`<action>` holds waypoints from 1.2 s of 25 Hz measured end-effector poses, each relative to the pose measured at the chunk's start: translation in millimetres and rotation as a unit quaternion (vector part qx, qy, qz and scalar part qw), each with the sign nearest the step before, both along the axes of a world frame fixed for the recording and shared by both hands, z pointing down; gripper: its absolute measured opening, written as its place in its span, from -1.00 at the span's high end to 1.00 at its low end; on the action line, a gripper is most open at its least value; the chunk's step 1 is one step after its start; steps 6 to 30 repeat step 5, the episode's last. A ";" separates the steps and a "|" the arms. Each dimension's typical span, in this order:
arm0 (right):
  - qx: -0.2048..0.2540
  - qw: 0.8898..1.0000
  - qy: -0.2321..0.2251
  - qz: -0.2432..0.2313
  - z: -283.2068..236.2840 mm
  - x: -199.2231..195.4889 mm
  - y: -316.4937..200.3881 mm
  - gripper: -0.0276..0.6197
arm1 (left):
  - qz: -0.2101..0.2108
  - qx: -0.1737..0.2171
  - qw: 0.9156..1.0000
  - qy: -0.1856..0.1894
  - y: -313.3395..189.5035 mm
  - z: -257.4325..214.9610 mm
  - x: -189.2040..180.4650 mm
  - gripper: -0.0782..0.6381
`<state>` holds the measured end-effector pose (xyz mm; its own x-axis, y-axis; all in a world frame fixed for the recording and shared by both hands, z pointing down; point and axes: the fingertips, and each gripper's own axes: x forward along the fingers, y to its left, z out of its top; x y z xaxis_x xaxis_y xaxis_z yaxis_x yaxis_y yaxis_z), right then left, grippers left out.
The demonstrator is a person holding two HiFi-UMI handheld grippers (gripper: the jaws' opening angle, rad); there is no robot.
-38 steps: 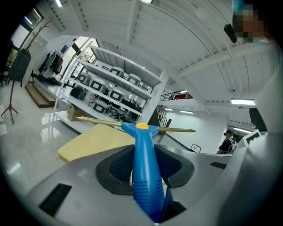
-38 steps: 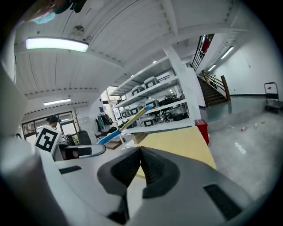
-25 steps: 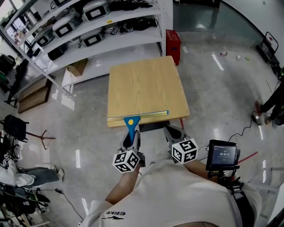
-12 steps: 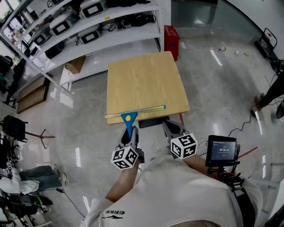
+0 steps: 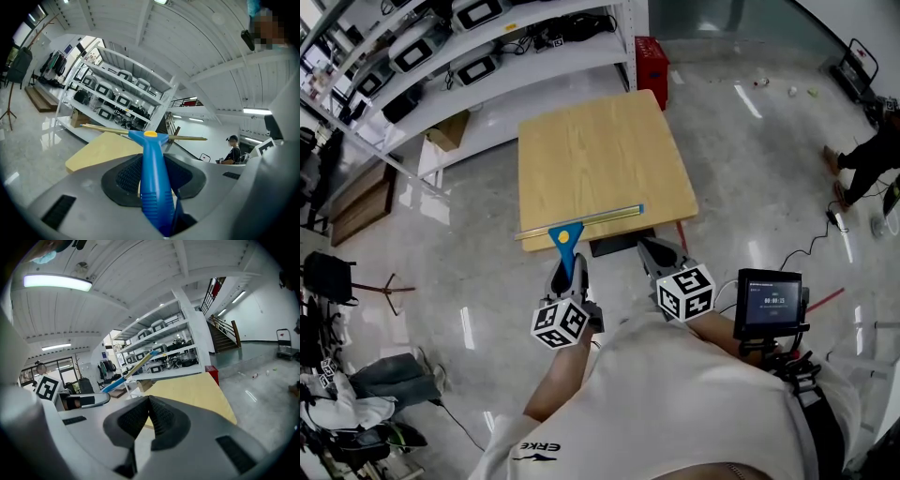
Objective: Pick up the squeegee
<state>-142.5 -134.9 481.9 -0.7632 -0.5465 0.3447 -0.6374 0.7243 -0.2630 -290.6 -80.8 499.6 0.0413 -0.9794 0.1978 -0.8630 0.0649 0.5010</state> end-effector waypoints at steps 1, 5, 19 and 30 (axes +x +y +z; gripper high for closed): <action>0.000 1.000 0.000 0.000 0.5 -1.7 1.1 0.91 | 0.001 0.000 1.000 -0.001 1.0 0.6 -1.3 0.40; 0.001 1.000 -0.001 -0.001 -3.6 -6.3 -1.5 0.91 | 0.005 -0.001 1.000 -0.002 -2.9 -3.1 -3.1 0.40; 0.001 1.000 -0.001 -0.001 -3.6 -6.3 -1.5 0.91 | 0.005 -0.001 1.000 -0.002 -2.9 -3.1 -3.1 0.40; 0.001 1.000 -0.001 -0.001 -3.6 -6.3 -1.5 0.91 | 0.005 -0.001 1.000 -0.002 -2.9 -3.1 -3.1 0.40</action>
